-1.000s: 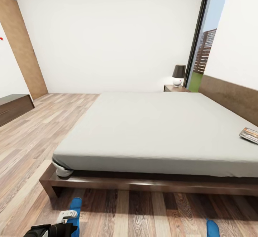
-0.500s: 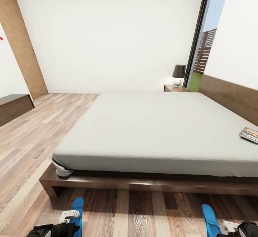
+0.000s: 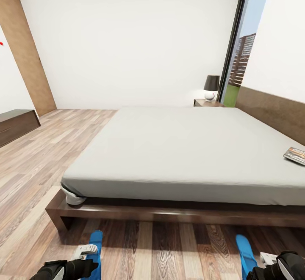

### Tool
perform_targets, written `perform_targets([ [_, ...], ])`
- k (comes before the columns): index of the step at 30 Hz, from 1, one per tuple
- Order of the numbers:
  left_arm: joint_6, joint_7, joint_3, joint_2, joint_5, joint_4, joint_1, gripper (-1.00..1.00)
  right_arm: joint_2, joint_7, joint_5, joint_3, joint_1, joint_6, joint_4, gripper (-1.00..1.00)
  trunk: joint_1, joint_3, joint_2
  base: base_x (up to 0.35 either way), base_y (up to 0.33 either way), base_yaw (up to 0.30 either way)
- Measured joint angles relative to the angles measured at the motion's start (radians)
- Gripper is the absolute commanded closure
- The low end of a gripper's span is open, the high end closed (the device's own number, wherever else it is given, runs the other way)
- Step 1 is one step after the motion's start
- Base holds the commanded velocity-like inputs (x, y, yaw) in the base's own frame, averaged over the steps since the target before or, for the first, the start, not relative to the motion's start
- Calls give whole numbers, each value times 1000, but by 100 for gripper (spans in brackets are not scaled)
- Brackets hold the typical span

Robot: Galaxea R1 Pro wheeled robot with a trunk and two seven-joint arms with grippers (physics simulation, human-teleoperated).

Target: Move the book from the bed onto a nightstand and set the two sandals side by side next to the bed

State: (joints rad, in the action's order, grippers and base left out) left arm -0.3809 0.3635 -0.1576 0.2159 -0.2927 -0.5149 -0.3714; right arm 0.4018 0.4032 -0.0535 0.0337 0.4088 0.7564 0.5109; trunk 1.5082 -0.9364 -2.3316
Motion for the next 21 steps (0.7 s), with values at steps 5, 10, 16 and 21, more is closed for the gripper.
perform_targets([
  [5, -316, -13, 0, 10, 162, -230, -1, 100, 0, 1, 1, -1, 0, 5, 9, 100, 0, 0, 0, 0, 0, 0],
  [10, -355, -26, 0, 5, 359, -254, -1, 100, 0, 0, 1, -1, 0, 5, 9, 100, 4, -3, -7, 0, 0, 0],
  [16, -356, -26, 0, 3, 368, -256, -1, 100, 0, 0, 2, -2, -1, 5, 8, 100, 27, -22, -49, 0, 0, 0],
  [21, -356, -23, 1, -8, 361, -268, -2, 100, 0, -2, 1, -3, 0, 5, 8, 100, 46, -38, -84, 0, 0, 0],
])
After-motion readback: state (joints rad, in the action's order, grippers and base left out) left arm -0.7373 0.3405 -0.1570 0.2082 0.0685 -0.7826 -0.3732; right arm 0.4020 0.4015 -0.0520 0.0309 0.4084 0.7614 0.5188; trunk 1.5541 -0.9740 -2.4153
